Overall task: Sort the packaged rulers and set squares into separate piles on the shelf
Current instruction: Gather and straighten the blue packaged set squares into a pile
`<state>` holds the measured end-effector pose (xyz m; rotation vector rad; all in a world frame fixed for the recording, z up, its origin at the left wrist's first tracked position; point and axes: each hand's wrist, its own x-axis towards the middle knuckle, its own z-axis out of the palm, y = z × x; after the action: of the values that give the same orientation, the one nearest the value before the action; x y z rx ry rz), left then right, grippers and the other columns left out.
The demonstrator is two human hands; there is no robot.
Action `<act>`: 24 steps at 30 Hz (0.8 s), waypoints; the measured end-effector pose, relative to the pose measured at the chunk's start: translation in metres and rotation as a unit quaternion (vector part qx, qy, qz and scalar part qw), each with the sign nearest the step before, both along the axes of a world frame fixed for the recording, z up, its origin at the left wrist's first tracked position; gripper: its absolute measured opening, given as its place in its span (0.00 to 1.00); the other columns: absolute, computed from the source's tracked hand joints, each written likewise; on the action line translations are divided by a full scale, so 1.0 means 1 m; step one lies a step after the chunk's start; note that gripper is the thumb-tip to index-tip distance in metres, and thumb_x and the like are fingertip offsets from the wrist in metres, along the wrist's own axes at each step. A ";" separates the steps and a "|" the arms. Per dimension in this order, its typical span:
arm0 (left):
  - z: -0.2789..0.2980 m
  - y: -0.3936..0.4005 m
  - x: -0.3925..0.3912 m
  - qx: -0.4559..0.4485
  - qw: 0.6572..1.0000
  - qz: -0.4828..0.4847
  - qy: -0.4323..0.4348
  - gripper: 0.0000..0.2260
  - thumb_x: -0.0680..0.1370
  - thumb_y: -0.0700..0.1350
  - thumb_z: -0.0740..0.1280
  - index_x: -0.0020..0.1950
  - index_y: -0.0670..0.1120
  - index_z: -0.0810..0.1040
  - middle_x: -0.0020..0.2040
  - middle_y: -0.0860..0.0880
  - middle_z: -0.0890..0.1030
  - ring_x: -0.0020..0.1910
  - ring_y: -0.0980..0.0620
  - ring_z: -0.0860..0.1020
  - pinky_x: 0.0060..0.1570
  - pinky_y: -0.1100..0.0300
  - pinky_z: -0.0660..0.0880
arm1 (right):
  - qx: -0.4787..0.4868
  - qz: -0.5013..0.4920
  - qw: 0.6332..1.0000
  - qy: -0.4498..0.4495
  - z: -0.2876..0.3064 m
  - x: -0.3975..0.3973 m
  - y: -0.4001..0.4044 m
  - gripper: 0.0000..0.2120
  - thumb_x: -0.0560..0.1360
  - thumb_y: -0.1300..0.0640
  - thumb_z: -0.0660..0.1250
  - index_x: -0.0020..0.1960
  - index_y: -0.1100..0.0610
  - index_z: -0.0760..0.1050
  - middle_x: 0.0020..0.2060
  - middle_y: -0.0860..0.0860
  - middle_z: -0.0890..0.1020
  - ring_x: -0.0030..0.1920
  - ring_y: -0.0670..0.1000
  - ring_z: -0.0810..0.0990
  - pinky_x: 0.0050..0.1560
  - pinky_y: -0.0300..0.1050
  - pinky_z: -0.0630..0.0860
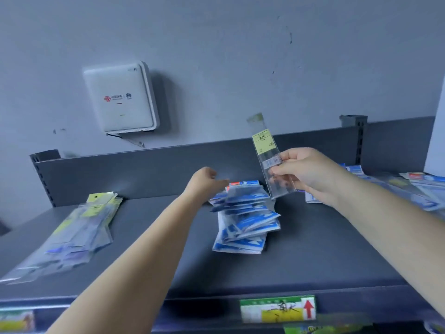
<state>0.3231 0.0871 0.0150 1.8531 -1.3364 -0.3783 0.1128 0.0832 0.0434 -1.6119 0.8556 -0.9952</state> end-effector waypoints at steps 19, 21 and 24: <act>-0.009 0.171 0.253 0.057 0.903 0.162 -0.393 0.17 0.79 0.54 0.60 0.66 0.50 0.71 0.62 0.49 0.75 0.60 0.46 0.74 0.59 0.53 0.67 | 0.019 0.105 0.994 0.008 -0.011 0.302 0.091 0.09 0.73 0.69 0.66 0.53 0.66 0.76 0.45 0.58 0.81 0.37 0.50 0.79 0.50 0.47 0.78; -0.009 0.177 0.265 0.066 0.897 0.168 -0.403 0.17 0.79 0.53 0.59 0.66 0.50 0.70 0.62 0.49 0.75 0.60 0.46 0.74 0.59 0.54 0.66 | 0.020 0.113 0.993 0.033 -0.015 0.321 0.095 0.09 0.74 0.65 0.67 0.53 0.67 0.76 0.48 0.60 0.81 0.42 0.52 0.80 0.52 0.49 0.78; -0.009 0.178 0.270 0.073 0.892 0.164 -0.414 0.17 0.79 0.52 0.59 0.66 0.50 0.69 0.63 0.49 0.74 0.61 0.46 0.73 0.59 0.54 0.65 | -0.068 0.054 0.973 0.216 -0.026 0.330 0.091 0.21 0.75 0.54 0.67 0.63 0.65 0.71 0.58 0.59 0.78 0.57 0.57 0.78 0.53 0.47 0.75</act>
<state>0.5927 0.2656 0.0060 2.4455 -1.4881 0.5785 0.4428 0.1743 0.0178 -2.0125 0.9903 -0.6449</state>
